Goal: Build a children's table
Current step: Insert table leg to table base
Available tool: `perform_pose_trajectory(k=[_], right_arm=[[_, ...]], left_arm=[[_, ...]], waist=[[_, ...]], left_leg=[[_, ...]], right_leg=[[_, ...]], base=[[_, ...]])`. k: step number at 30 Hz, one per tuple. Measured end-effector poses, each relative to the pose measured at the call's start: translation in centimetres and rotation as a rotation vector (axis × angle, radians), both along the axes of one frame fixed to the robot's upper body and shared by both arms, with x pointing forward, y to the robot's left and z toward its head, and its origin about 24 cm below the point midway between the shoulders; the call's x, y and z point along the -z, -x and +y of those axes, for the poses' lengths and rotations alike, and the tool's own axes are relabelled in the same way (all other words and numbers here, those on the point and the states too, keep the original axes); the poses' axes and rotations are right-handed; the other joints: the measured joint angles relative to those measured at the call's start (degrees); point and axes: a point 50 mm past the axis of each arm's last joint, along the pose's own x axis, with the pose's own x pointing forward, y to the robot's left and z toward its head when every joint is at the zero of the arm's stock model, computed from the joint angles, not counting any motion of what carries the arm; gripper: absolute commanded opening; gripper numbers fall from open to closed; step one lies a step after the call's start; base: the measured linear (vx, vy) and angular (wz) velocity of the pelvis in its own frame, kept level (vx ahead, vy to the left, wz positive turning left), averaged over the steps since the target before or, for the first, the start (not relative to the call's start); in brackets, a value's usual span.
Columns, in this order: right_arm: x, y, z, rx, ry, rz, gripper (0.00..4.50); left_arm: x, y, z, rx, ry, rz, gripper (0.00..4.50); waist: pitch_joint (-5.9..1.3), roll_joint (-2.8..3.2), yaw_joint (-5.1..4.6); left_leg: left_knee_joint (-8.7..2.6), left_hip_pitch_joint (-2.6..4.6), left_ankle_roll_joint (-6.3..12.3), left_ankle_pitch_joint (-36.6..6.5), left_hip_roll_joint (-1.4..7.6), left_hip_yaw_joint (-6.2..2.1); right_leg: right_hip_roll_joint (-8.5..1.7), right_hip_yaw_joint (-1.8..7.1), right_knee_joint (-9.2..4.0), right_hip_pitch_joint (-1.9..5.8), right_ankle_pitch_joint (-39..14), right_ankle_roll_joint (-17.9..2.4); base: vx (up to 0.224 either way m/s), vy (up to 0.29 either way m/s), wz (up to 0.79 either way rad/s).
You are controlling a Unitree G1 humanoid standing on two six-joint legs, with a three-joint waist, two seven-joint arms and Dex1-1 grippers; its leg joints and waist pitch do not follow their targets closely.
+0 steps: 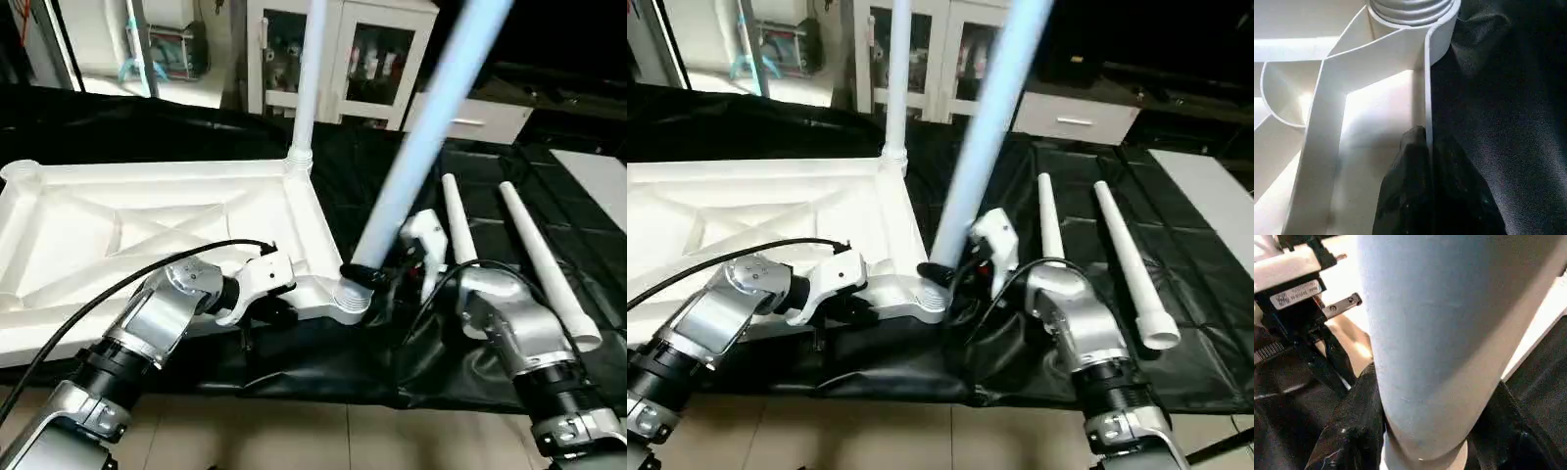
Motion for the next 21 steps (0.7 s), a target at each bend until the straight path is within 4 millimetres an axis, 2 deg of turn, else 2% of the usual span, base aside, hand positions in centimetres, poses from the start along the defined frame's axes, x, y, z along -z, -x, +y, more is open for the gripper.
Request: perform_pose_trajectory(k=[6,16,21], right_arm=[[0.04,0.02,0.06,-0.005,-0.003,0.0,1.86],[0.21,0.09,0.03,-0.002,-0.008,-0.008,1.86],[0.34,0.15,0.07,0.016,-0.02,-0.014,1.86]], left_arm=[[-0.01,0.01,0.07,0.002,-0.002,0.002,0.0],[-0.02,0.0,0.22,-0.002,-0.006,0.002,0.0],[0.06,0.0,-0.01,-0.01,0.001,0.005,0.0]], waist=[[-0.08,-0.12,-0.69],[-0.06,-0.09,-0.91],[-0.09,-0.05,-1.0]], left_leg=[[-0.07,-0.01,0.0,0.0,-0.03,-0.03],[-0.18,-0.03,0.0,0.0,-0.06,-0.07],[-0.67,0.0,0.0,0.0,-0.14,-0.07]], right_leg=[[0.0,0.0,-0.11,0.01,0.0,0.0],[0.0,-0.03,-0.28,0.0,-0.01,0.01],[0.01,-0.08,-0.86,0.17,0.0,0.0]], base=[[0.0,0.0,0.0],[0.0,0.0,0.0],[0.0,0.0,0.0]])
